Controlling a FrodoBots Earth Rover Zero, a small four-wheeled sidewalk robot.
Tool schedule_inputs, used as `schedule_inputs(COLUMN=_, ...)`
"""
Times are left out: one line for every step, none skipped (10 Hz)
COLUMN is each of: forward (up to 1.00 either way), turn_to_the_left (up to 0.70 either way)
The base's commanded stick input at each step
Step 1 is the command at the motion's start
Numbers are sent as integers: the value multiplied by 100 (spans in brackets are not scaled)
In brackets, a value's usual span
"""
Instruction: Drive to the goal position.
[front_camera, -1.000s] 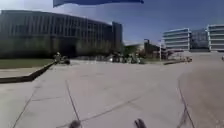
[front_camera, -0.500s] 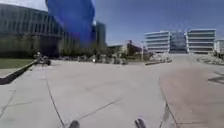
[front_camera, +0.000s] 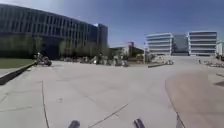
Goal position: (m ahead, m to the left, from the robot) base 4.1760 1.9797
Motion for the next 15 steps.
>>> schedule_inputs(forward=100, turn_to_the_left=40)
schedule_inputs(forward=100, turn_to_the_left=40)
schedule_inputs(forward=100, turn_to_the_left=21)
schedule_inputs(forward=100, turn_to_the_left=0)
schedule_inputs(forward=100, turn_to_the_left=0)
schedule_inputs(forward=100, turn_to_the_left=0)
schedule_inputs(forward=100, turn_to_the_left=5)
schedule_inputs(forward=100, turn_to_the_left=22)
schedule_inputs(forward=100, turn_to_the_left=36)
schedule_inputs(forward=100, turn_to_the_left=31)
schedule_inputs(forward=100, turn_to_the_left=14)
schedule_inputs(forward=100, turn_to_the_left=0)
schedule_inputs(forward=100, turn_to_the_left=0)
schedule_inputs(forward=100, turn_to_the_left=0)
schedule_inputs(forward=100, turn_to_the_left=0)
